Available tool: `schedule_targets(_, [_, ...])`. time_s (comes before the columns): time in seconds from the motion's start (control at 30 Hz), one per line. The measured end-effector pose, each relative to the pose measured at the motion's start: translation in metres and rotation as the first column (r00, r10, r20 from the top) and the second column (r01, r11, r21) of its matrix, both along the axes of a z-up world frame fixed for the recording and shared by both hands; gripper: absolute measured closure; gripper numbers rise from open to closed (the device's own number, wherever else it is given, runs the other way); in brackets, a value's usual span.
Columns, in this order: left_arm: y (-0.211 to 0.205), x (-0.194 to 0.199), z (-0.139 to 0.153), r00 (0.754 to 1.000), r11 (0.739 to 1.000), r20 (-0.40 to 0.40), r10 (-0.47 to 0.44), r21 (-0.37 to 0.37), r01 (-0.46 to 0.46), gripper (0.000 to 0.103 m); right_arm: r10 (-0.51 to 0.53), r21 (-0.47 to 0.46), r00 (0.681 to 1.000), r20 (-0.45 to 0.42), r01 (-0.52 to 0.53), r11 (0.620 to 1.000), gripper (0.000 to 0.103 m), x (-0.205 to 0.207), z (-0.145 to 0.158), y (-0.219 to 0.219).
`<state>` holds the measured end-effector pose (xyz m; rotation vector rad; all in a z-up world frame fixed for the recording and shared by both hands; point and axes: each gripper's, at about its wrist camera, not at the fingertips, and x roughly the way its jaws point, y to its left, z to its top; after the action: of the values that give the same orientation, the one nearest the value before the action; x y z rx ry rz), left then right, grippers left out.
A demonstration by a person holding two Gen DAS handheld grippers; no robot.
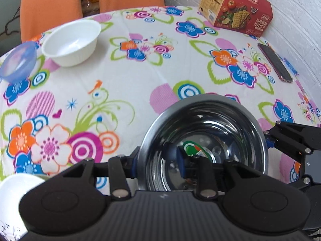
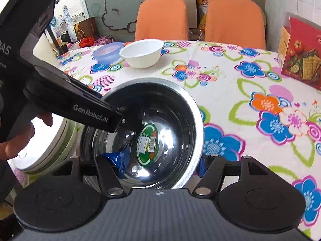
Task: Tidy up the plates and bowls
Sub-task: 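Carry the steel bowl beside the plate stack and open the right gripper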
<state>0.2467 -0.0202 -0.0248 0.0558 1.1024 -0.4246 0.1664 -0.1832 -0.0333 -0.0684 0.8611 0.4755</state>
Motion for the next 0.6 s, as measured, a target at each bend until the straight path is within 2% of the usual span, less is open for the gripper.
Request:
schedule_targets(0.23, [0.016, -0.004, -0.008, 1.000, 1.000, -0.008, 0.011, -0.009, -0.011, 0.073, 0.032, 0.000, 0.999, -0.029, -0.032, 0.999, 0.051, -0.009, -0.012, 0.015])
schedule_targets(0.4, [0.013, 0.007, -0.010, 0.999, 1.000, 0.048, 0.006, 0.019, -0.007, 0.072, 0.046, -0.013, 0.998, -0.034, -0.046, 0.999, 0.051, -0.005, -0.016, 0.021])
schedule_targets(0.47, [0.016, 0.011, -0.010, 0.999, 1.000, 0.046, 0.021, 0.014, -0.021, 0.051, 0.042, -0.013, 0.998, -0.046, -0.042, 0.999, 0.051, -0.002, -0.017, 0.022])
schedule_targets(0.5, [0.019, 0.012, -0.010, 0.998, 0.999, 0.054, 0.035, 0.008, -0.035, 0.037, 0.038, -0.014, 0.998, -0.052, -0.038, 0.999, 0.052, 0.000, -0.016, 0.021])
schedule_targets(0.6, [0.032, 0.015, -0.005, 0.994, 0.997, 0.081, 0.075, -0.022, -0.073, 0.037, 0.014, -0.038, 0.999, -0.041, -0.016, 0.999, 0.052, -0.003, -0.010, 0.016])
